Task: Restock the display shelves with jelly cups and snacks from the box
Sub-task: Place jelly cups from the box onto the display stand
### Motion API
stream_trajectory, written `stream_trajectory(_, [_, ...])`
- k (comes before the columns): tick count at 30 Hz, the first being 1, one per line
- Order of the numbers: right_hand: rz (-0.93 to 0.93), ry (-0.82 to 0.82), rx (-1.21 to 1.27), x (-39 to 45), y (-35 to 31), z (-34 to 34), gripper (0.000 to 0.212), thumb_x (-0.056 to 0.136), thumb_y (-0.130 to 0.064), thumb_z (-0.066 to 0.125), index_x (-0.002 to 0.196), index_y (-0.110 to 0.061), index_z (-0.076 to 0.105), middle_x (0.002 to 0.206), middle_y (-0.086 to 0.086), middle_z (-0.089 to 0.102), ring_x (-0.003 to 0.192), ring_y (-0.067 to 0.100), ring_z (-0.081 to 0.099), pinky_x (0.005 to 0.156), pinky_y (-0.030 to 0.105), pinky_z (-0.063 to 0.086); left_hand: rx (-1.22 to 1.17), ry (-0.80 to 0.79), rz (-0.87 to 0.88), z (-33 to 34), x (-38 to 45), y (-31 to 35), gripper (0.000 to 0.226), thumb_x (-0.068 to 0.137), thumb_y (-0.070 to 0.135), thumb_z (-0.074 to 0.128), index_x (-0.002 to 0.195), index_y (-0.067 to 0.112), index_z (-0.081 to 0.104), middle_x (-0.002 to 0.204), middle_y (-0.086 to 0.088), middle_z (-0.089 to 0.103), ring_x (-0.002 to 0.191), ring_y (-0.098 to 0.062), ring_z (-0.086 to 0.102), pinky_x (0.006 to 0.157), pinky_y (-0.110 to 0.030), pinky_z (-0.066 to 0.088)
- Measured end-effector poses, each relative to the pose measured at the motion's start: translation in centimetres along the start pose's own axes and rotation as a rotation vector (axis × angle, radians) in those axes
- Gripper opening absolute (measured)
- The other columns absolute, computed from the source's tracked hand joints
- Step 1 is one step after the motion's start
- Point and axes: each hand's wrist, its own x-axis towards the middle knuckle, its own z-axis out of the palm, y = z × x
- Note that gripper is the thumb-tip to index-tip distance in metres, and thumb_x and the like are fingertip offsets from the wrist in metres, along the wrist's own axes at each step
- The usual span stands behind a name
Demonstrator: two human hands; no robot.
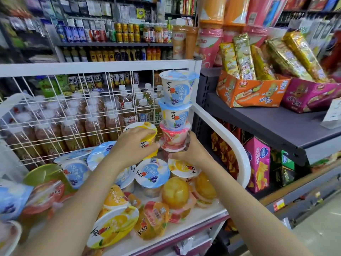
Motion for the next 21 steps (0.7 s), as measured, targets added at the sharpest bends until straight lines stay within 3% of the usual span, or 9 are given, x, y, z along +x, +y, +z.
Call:
stream_trajectory(2, [-0.007, -0.004, 0.014, 0.2, 0.1, 0.1, 0.119, 0.052, -0.048, 0.094, 0.147, -0.025, 0.027, 0.132, -0.010, 0.056, 0.119, 0.011, 0.058, 0.101, 0.039, 0.052, -0.005, -0.010, -0.007, 0.0, 0.1, -0.1, 0.080, 0.076, 0.082, 0.036, 0.142, 0.038, 0.050, 0.149, 0.009, 0.046, 0.138, -0.018, 0.038, 0.114, -0.043, 0.031])
stream_trajectory(4, [-0.005, -0.015, 0.029, 0.3, 0.1, 0.2, 0.118, 0.053, -0.045, 0.095, 0.148, -0.026, 0.027, 0.133, -0.010, 0.056, 0.119, 0.008, 0.057, 0.097, 0.029, 0.052, -0.002, -0.010, -0.004, 0.1, 0.2, -0.1, 0.089, 0.070, 0.086, 0.029, 0.142, 0.037, 0.049, 0.150, 0.009, 0.046, 0.139, -0.018, 0.038, 0.114, -0.043, 0.031])
stream_trajectory(6, [-0.005, -0.024, 0.046, 0.4, 0.0, 0.0, 0.113, 0.061, -0.033, 0.095, 0.150, -0.025, 0.026, 0.133, -0.010, 0.055, 0.116, 0.005, 0.055, 0.083, 0.010, 0.047, 0.002, 0.004, 0.004, 0.1, 0.3, -0.1, 0.092, 0.068, 0.087, 0.027, 0.142, 0.036, 0.050, 0.149, 0.009, 0.046, 0.138, -0.018, 0.039, 0.113, -0.042, 0.031])
stream_trajectory(8, [0.003, -0.034, 0.043, 0.4, -0.1, -0.2, 0.108, 0.066, -0.027, 0.093, 0.150, -0.024, 0.026, 0.129, -0.012, 0.054, 0.113, 0.003, 0.054, 0.070, 0.003, 0.043, -0.002, 0.010, 0.004, 0.0, 0.2, 0.1, 0.093, 0.068, 0.088, 0.027, 0.141, 0.036, 0.051, 0.149, 0.009, 0.047, 0.137, -0.017, 0.040, 0.113, -0.042, 0.031])
stream_trajectory(13, [0.014, -0.047, 0.053, 0.6, -0.1, -0.2, 0.102, 0.068, -0.023, 0.092, 0.149, -0.021, 0.029, 0.126, -0.011, 0.054, 0.102, -0.008, 0.055, 0.068, 0.001, 0.045, 0.019, 0.009, -0.056, -0.1, 0.1, 0.2, 0.084, 0.070, 0.088, 0.029, 0.138, 0.044, 0.049, 0.149, 0.015, 0.045, 0.139, -0.014, 0.038, 0.116, -0.055, 0.021])
stream_trajectory(17, [0.020, -0.053, 0.034, 1.0, -0.4, -0.3, 0.106, 0.067, -0.025, 0.093, 0.150, -0.020, 0.028, 0.135, -0.007, 0.053, 0.117, 0.007, 0.055, 0.072, 0.005, 0.045, -0.058, 0.016, -0.049, -0.4, 0.0, 0.3, 0.062, 0.088, 0.066, 0.056, 0.141, 0.034, 0.052, 0.148, 0.011, 0.048, 0.138, -0.013, 0.039, 0.112, -0.041, 0.035])
stream_trajectory(21, [0.076, -0.088, 0.016, -0.1, -1.6, -1.3, 0.105, 0.074, -0.030, 0.087, 0.152, -0.011, 0.019, 0.141, -0.002, 0.047, 0.116, 0.006, 0.048, 0.078, 0.010, 0.042, -0.127, 0.021, -0.037, -0.9, -0.1, 0.2, 0.051, 0.093, 0.049, 0.062, 0.140, 0.033, 0.052, 0.147, 0.012, 0.047, 0.135, -0.012, 0.042, 0.102, -0.029, 0.037])
